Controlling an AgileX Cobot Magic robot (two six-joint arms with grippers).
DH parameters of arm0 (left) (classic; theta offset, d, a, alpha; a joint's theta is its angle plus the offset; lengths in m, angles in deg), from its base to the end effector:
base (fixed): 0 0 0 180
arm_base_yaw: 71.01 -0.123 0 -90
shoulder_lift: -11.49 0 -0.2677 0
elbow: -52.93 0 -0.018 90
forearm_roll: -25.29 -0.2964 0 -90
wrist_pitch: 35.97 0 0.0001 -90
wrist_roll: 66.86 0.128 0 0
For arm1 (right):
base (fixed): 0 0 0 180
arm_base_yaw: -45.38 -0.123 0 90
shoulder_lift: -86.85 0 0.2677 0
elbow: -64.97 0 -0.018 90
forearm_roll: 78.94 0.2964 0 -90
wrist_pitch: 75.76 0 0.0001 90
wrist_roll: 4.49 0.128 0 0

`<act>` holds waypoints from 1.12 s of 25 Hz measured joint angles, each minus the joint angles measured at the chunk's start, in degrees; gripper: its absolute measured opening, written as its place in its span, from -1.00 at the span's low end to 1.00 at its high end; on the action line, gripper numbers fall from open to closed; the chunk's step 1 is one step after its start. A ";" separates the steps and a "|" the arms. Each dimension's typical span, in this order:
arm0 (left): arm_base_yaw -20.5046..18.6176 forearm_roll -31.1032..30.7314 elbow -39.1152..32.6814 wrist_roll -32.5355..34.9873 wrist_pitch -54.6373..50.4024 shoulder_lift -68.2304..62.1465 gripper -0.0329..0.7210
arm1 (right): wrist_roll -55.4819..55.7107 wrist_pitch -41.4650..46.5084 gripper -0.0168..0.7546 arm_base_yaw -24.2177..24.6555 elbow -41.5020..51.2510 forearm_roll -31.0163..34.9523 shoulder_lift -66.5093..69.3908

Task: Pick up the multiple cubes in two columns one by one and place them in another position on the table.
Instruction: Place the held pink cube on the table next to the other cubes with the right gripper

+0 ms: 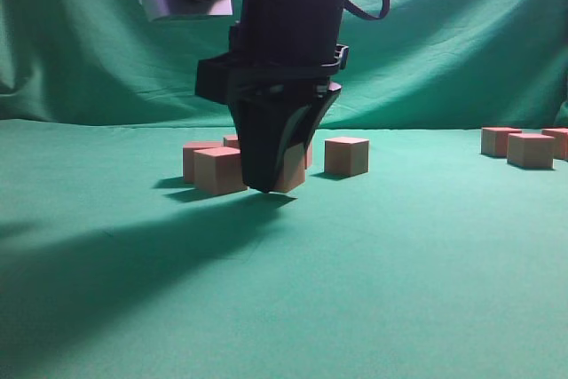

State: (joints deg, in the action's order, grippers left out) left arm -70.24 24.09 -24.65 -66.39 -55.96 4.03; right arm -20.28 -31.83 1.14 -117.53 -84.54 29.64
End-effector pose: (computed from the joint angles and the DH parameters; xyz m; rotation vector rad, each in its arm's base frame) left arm 0.1519 -0.0011 0.1680 0.0328 1.8328 0.0167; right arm 0.3248 0.3042 0.0913 -1.5034 2.4282 -0.0102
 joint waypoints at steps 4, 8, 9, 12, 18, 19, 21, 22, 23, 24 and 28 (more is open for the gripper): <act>0.00 0.00 0.00 0.00 0.00 0.00 -0.91 | 0.00 -0.09 -0.28 0.00 0.00 0.00 0.00; 0.00 0.00 0.00 0.00 0.00 0.00 -0.91 | 0.00 -0.09 -0.28 0.00 0.00 0.00 0.00; 0.00 0.00 0.00 0.00 0.00 0.00 -0.91 | 0.00 -0.22 -0.28 0.00 0.00 0.00 0.11; 0.00 0.00 0.00 0.00 0.00 0.00 -0.91 | 0.00 -0.45 -0.28 0.00 0.00 0.12 0.70; 0.00 0.00 0.00 0.00 0.00 0.00 -0.91 | 0.00 -0.45 -0.28 0.00 0.00 0.34 1.05; 0.00 0.00 0.00 0.00 0.00 0.00 -0.91 | 0.00 -0.45 -0.28 0.00 0.00 0.46 1.05; 0.00 0.00 0.00 0.00 0.00 0.00 -0.91 | 0.00 -0.45 -0.28 0.00 0.00 1.16 1.05; 0.00 0.00 0.00 0.00 0.00 0.00 -0.91 | 0.00 -0.45 -0.28 0.00 0.00 1.58 1.05; 0.00 0.00 0.00 0.00 0.00 0.00 -0.91 | 0.10 -0.45 -0.11 0.00 0.00 1.89 1.05; 0.00 0.00 0.00 0.00 0.00 0.00 -0.91 | 0.10 -0.45 0.02 0.00 0.00 2.22 1.05; 0.00 0.00 0.00 0.00 0.00 0.00 -0.91 | 0.95 -0.57 0.57 0.00 0.00 2.34 1.05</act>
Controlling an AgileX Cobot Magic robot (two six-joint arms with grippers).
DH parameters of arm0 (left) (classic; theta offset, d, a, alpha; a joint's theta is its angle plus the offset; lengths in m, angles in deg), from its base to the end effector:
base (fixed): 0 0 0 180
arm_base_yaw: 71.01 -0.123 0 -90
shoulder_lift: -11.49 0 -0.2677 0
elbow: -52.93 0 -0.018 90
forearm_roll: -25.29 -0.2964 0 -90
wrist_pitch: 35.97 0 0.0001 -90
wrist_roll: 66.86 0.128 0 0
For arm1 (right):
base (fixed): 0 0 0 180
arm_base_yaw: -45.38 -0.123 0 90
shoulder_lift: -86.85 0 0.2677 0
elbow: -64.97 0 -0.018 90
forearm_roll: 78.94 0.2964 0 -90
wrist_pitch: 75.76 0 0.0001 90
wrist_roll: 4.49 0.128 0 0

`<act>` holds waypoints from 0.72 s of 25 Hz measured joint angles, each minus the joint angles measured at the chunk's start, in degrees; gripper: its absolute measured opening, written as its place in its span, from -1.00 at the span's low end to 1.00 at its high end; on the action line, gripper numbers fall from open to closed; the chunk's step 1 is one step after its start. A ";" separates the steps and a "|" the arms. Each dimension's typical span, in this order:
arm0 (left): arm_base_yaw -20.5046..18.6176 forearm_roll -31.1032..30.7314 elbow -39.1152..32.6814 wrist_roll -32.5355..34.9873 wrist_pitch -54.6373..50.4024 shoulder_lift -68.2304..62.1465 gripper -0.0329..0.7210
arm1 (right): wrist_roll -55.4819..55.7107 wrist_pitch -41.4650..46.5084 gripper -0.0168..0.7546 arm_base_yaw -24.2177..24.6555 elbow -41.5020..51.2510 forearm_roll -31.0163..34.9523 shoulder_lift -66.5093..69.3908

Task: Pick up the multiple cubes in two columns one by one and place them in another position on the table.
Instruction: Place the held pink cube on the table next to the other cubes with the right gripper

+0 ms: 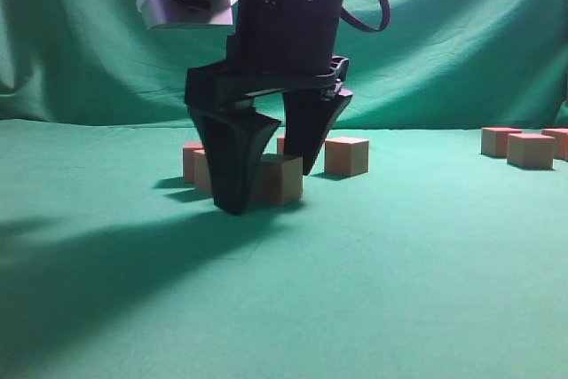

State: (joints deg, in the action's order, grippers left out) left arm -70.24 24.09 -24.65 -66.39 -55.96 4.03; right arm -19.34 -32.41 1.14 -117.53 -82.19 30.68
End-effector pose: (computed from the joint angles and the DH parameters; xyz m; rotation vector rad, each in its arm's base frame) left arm 0.1519 -0.0011 0.1680 0.0328 1.8328 0.0167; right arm 0.3226 0.3071 0.0833 -1.4608 2.4723 0.0362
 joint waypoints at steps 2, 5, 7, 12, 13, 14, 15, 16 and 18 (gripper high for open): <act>0.00 0.00 0.00 0.00 0.00 0.00 -0.91 | 0.34 0.00 0.74 0.00 -0.11 0.00 -0.10; 0.00 0.00 0.00 0.00 0.00 0.00 -0.91 | 0.48 2.51 0.82 0.00 -0.78 -0.40 -1.16; 0.00 0.00 0.00 0.00 0.00 0.00 -0.91 | 0.59 5.68 0.79 0.00 -2.36 -1.64 -2.87; 0.00 0.00 0.00 0.00 0.00 0.00 -0.91 | 0.59 19.11 0.79 0.00 -7.37 -5.20 -9.80; 0.00 0.00 0.00 0.00 0.00 0.00 -0.91 | 0.59 21.50 0.79 0.00 -8.28 -5.80 -11.39; 0.00 0.00 0.00 0.00 0.00 0.00 -0.91 | 0.59 23.95 0.79 0.00 -9.35 -6.89 -12.69; 0.00 0.00 0.00 0.00 0.00 0.00 -0.91 | 0.95 25.19 0.79 0.00 -9.84 -8.44 -14.18; 0.00 0.00 0.00 0.00 0.00 0.00 -0.91 | 1.68 26.04 0.79 0.00 -10.13 -10.31 -15.63; 0.00 0.00 0.00 0.00 0.00 0.00 -0.91 | 5.61 27.01 0.79 0.22 -10.29 -15.91 -18.28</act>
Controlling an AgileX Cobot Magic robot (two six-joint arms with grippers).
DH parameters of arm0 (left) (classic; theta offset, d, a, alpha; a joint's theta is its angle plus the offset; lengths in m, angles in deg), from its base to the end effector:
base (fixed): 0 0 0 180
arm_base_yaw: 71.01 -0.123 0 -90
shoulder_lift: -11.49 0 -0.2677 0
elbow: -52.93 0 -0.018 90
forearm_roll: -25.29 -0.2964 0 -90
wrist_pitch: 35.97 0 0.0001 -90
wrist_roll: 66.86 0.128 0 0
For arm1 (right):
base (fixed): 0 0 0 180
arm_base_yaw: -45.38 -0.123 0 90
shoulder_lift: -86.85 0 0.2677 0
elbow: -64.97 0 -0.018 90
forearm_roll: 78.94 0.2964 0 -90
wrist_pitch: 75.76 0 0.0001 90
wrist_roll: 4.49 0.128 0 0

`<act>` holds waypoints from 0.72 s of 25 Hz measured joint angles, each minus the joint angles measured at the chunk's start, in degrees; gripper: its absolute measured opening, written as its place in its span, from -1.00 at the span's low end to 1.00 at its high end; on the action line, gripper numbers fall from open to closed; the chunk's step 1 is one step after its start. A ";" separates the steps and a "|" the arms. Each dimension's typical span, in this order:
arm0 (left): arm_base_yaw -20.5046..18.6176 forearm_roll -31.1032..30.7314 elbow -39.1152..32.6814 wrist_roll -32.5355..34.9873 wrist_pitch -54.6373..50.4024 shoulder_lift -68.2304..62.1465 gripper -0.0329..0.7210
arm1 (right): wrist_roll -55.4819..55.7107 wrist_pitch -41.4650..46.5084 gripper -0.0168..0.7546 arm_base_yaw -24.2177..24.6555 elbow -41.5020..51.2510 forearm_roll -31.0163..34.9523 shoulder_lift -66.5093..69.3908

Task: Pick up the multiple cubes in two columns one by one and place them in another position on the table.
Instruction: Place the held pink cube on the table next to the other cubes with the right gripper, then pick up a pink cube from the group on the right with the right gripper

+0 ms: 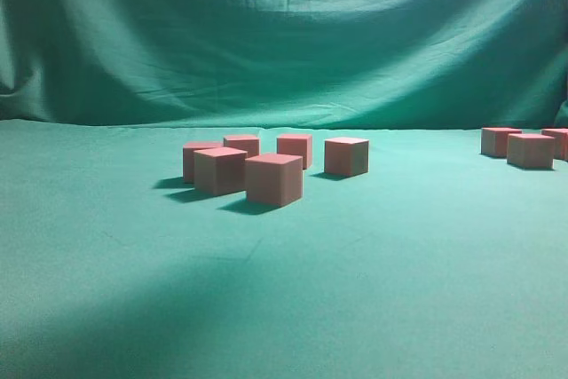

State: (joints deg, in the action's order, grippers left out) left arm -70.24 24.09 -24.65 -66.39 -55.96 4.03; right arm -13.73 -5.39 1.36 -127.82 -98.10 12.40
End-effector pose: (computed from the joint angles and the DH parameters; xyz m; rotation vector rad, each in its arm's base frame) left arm 0.1519 -0.0011 0.1680 0.0328 1.8328 0.0167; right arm 0.3195 0.2537 0.2688 -1.3122 2.4139 -0.3169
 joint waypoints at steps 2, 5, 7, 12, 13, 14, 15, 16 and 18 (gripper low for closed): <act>0.00 0.00 0.00 0.00 0.00 0.00 -0.91 | 4.19 0.12 0.79 1.38 0.00 -4.23 -2.68; 0.00 0.00 0.00 0.00 0.00 0.00 -0.91 | 8.98 0.33 0.59 6.77 -0.09 -6.36 -5.64; 0.00 0.00 0.00 0.00 0.00 0.00 -0.91 | 12.41 0.46 0.52 12.41 0.15 -6.36 -6.55; 0.00 0.00 0.00 0.00 0.00 0.00 -0.91 | 14.07 0.19 0.55 27.58 3.64 1.21 -6.77; 0.00 0.00 0.00 0.00 0.00 0.00 -0.91 | 14.17 -1.00 0.55 30.33 5.02 4.33 -6.51; 0.00 0.00 0.00 0.00 0.00 0.00 -0.91 | 14.17 -2.45 0.55 32.65 6.35 7.56 -6.09; 0.00 0.00 0.00 0.00 0.00 0.00 -0.91 | 14.17 -2.45 0.55 32.65 6.35 7.56 -6.09; 0.00 0.00 0.00 0.00 0.00 0.00 -0.91 | 14.05 -4.02 0.55 34.46 7.58 10.61 -5.37; 0.00 0.00 0.00 0.00 0.00 0.00 -0.91 | 13.36 -6.82 0.55 36.39 9.52 14.63 -3.20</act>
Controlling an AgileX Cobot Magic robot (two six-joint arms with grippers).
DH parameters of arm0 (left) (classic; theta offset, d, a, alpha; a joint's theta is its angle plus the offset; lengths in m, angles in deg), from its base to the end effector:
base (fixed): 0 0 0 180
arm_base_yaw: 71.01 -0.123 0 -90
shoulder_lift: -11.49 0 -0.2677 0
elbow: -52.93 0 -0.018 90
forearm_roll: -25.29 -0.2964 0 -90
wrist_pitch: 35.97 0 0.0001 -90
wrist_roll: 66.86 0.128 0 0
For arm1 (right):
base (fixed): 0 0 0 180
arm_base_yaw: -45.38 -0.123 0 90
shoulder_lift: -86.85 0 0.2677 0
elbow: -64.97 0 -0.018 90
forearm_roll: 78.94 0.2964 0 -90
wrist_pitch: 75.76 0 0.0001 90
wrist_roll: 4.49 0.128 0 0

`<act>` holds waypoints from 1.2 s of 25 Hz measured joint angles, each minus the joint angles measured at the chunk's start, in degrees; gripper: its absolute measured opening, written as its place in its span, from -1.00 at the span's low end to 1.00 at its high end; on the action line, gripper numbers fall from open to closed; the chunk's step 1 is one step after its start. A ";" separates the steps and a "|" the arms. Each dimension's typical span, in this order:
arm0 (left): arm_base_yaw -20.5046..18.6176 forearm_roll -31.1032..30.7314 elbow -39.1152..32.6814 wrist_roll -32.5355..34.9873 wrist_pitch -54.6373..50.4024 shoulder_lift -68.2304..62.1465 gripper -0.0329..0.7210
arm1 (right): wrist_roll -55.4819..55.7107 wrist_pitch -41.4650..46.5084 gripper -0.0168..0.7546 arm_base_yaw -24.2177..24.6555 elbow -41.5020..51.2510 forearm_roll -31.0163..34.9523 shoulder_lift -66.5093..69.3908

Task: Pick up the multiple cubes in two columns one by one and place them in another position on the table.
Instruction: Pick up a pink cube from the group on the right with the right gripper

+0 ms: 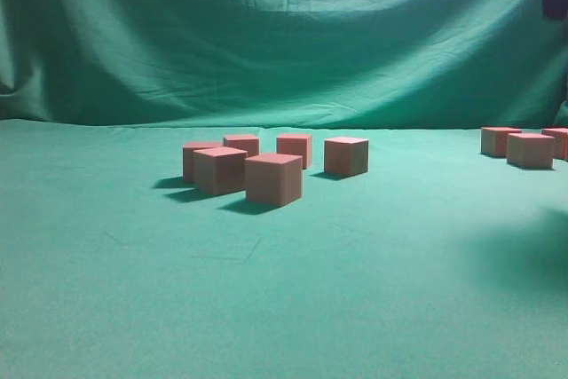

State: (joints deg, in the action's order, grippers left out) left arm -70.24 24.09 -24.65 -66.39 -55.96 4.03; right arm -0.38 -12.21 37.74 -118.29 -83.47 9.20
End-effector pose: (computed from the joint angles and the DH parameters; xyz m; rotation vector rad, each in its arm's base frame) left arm 0.1519 -0.0011 0.1680 0.0328 1.8328 0.0167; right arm 0.3887 0.0430 0.2336 -0.1218 2.8293 -0.0631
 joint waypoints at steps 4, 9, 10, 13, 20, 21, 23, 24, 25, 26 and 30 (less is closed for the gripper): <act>0.00 0.00 0.00 0.00 0.00 0.00 -0.91 | -0.20 -4.08 0.55 0.59 0.70 2.18 5.03; 0.00 0.00 0.00 0.00 0.00 0.00 -0.91 | -0.20 -12.37 0.55 0.59 0.70 2.10 11.07; 0.00 0.00 0.00 0.00 0.00 0.00 -0.91 | -0.20 -13.81 0.55 0.59 0.70 2.11 11.78; 0.00 0.00 0.00 0.00 0.00 0.00 -0.91 | -0.20 -16.80 0.55 0.59 0.70 1.98 14.02; 0.00 0.00 0.00 0.00 0.00 0.00 -0.91 | -0.20 -18.74 0.55 0.59 -1.60 1.98 20.73; 0.00 0.00 0.00 0.00 0.00 0.00 -0.91 | -0.20 -18.85 0.55 0.59 -1.74 1.98 21.30; 0.00 0.00 0.00 0.00 0.00 0.00 -0.91 | -0.20 -18.85 0.55 0.59 -1.88 1.98 22.29; 0.00 0.00 0.00 0.00 0.00 0.00 -0.91 | -0.20 -18.85 0.41 0.59 -1.97 1.98 22.59; 0.00 0.00 0.00 0.00 0.00 0.00 -0.91 | -0.20 -18.85 0.36 0.59 -1.97 1.98 22.70; 0.00 0.00 0.00 0.00 0.00 0.00 -0.91 | -0.20 -19.11 0.28 0.59 -1.97 1.98 22.96; 0.00 0.00 0.00 0.00 0.00 0.00 -0.91 | -0.20 -19.38 -0.13 0.59 -2.02 1.98 23.56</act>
State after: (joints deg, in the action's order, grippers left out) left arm -70.24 24.09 -24.65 -66.39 -55.96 4.03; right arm -0.58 -31.60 38.34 -120.32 -81.50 32.76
